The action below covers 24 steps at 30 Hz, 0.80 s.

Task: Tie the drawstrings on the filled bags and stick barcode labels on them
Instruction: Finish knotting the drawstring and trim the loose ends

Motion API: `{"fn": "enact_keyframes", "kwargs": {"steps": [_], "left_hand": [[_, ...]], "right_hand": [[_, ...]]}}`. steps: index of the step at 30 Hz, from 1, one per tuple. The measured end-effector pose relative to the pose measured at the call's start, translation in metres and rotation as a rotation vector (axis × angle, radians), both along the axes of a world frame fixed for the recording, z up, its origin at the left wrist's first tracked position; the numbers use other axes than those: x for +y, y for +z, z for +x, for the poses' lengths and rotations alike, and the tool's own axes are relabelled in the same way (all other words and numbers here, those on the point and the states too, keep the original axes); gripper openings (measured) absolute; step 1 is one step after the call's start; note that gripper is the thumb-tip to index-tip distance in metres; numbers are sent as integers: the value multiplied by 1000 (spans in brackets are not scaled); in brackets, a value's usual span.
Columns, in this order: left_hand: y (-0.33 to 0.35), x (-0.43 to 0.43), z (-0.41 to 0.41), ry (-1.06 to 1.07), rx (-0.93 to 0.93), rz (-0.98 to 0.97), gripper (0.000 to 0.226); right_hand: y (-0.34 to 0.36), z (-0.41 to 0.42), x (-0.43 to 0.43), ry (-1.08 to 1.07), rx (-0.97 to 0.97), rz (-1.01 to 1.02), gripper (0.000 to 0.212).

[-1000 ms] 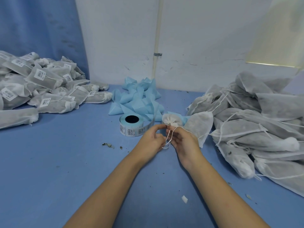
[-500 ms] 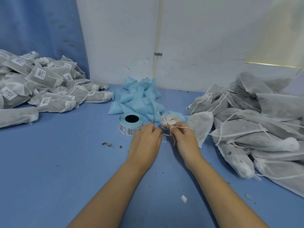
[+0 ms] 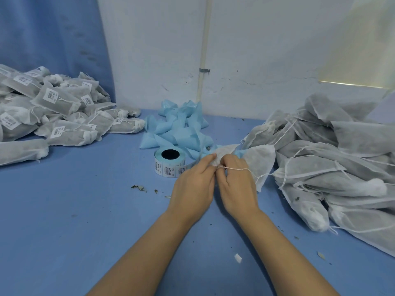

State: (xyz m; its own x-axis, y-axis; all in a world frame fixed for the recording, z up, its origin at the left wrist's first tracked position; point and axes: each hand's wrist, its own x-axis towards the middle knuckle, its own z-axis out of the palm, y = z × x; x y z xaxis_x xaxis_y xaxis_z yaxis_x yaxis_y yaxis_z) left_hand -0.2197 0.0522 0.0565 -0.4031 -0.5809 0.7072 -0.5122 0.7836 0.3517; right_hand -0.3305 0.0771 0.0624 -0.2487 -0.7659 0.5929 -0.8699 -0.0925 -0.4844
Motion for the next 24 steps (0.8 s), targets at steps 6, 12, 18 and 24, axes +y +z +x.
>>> {"fn": "enact_keyframes", "kwargs": {"steps": [6,12,18,24], "left_hand": [[-8,-9,2,48,85,152,22],[-9,-15,3,13,225,327,25],[-11,-19,4,-115,257,499,15],[-11,-17,2,-182,117,526,15]], "right_hand": [[-3,-1,5,41,137,-5,28],[-9,-4,1,62,141,10,63],[-9,-6,1,115,-28,-86,47],[-7,-8,1,100,-314,-213,29]]}}
